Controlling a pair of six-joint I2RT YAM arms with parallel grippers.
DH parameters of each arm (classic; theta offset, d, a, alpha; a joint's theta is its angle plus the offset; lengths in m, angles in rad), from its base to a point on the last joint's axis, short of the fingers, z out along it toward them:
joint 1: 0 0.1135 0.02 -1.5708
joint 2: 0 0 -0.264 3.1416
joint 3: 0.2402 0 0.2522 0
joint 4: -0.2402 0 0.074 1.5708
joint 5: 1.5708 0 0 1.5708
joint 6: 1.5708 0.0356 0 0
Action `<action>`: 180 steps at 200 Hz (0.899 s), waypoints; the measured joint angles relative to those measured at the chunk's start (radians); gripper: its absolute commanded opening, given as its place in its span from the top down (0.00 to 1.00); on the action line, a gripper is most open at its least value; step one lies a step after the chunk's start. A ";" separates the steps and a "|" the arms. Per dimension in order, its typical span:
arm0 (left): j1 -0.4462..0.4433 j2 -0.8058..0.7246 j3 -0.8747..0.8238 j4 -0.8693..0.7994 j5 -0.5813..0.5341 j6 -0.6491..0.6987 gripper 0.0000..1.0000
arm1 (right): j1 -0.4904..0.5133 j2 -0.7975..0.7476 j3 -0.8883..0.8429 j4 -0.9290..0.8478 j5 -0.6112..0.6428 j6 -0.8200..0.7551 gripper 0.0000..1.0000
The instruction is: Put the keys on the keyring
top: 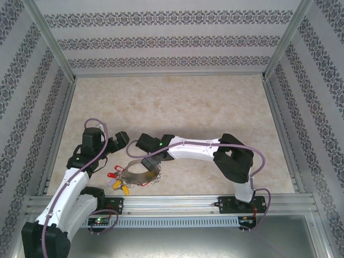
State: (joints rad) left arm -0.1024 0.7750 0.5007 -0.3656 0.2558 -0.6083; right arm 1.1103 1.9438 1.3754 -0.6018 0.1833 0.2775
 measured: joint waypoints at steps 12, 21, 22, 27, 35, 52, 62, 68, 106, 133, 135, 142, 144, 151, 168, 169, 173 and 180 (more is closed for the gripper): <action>0.000 0.009 0.000 0.002 0.001 0.000 0.00 | 0.004 0.027 0.036 -0.022 0.012 -0.004 0.02; 0.001 0.011 0.000 0.003 0.001 0.000 0.00 | 0.010 0.044 0.060 -0.037 0.022 -0.009 0.02; 0.001 0.011 0.000 0.003 0.001 0.000 0.00 | 0.010 0.045 0.061 -0.038 0.023 -0.010 0.02; 0.003 0.010 0.000 0.003 0.001 0.001 0.00 | 0.014 0.055 0.073 -0.046 0.032 -0.014 0.02; 0.006 0.010 0.000 0.004 0.000 0.001 0.00 | 0.022 0.066 0.087 -0.058 0.042 -0.016 0.02; 0.011 0.008 0.000 0.004 -0.006 0.001 0.00 | 0.033 0.085 0.107 -0.079 0.062 -0.022 0.02; 0.013 0.003 0.000 0.004 -0.012 0.001 0.00 | 0.038 0.096 0.118 -0.096 0.073 -0.023 0.02; 0.014 -0.001 0.000 0.004 -0.017 0.001 0.00 | 0.038 0.103 0.125 -0.106 0.080 -0.026 0.02; 0.022 -0.010 0.000 0.004 -0.029 0.002 0.00 | 0.038 0.141 0.152 -0.135 0.117 -0.034 0.02; 0.026 -0.010 0.000 0.004 -0.031 0.002 0.00 | 0.038 0.161 0.164 -0.148 0.132 -0.042 0.02; 0.026 -0.010 0.000 0.004 -0.031 0.002 0.00 | 0.038 0.163 0.165 -0.148 0.133 -0.042 0.02; 0.026 -0.011 0.000 0.004 -0.031 0.002 0.00 | 0.038 0.163 0.168 -0.153 0.136 -0.045 0.02; 0.026 -0.011 0.000 0.004 -0.032 0.002 0.00 | 0.038 0.163 0.169 -0.153 0.137 -0.046 0.02; 0.026 -0.014 0.000 0.004 -0.032 0.002 0.00 | 0.037 0.163 0.169 -0.154 0.139 -0.046 0.02; 0.026 -0.021 0.000 0.004 -0.031 0.002 0.00 | 0.032 0.163 0.169 -0.153 0.140 -0.049 0.02; 0.026 -0.022 0.000 0.004 -0.031 0.002 0.00 | 0.032 0.163 0.169 -0.153 0.140 -0.049 0.02; 0.026 -0.023 0.000 0.005 -0.029 0.002 0.00 | 0.030 0.163 0.169 -0.153 0.139 -0.049 0.02; 0.026 -0.024 0.000 0.004 -0.029 0.003 0.00 | 0.026 0.163 0.168 -0.153 0.137 -0.052 0.02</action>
State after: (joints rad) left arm -0.0761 0.7509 0.5007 -0.3614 0.2272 -0.6052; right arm 1.1358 2.1071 1.5436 -0.7551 0.3199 0.2256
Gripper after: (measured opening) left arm 0.999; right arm 0.980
